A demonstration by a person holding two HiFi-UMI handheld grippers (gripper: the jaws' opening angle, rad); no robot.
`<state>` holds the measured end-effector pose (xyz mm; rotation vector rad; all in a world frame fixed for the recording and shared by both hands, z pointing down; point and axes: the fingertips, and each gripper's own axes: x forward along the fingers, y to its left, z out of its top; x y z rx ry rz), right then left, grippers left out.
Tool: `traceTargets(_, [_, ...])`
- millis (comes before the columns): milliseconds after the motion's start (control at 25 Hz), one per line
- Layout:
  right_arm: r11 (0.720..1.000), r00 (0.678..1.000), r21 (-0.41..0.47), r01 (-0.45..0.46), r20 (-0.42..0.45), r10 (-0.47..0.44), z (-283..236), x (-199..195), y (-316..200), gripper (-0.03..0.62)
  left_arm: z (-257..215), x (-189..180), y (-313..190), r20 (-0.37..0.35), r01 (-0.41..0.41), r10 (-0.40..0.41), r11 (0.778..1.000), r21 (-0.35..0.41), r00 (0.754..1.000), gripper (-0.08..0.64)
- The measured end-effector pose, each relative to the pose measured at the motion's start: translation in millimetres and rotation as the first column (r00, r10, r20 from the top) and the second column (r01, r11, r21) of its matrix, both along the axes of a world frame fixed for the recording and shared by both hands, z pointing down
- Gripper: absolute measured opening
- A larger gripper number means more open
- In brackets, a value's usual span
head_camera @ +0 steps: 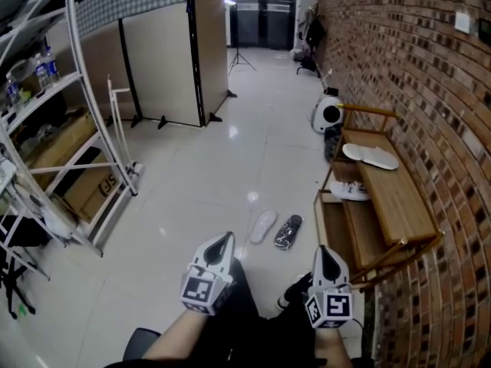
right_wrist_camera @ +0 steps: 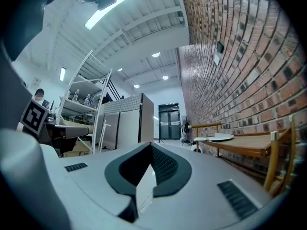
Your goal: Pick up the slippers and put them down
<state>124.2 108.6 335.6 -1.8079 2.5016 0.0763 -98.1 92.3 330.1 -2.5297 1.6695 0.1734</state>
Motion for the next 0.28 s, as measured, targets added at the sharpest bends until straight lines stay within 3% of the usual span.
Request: traceTargets(280, [1.0, 1.0, -0.001, 0.004, 0.0, -0.004, -1.6, -6.7, -0.5, 0.006, 0.1, -6.6, -0.8, -0.01, 0.015, -0.015, 1.0, 0.003, 1.0, 0.002])
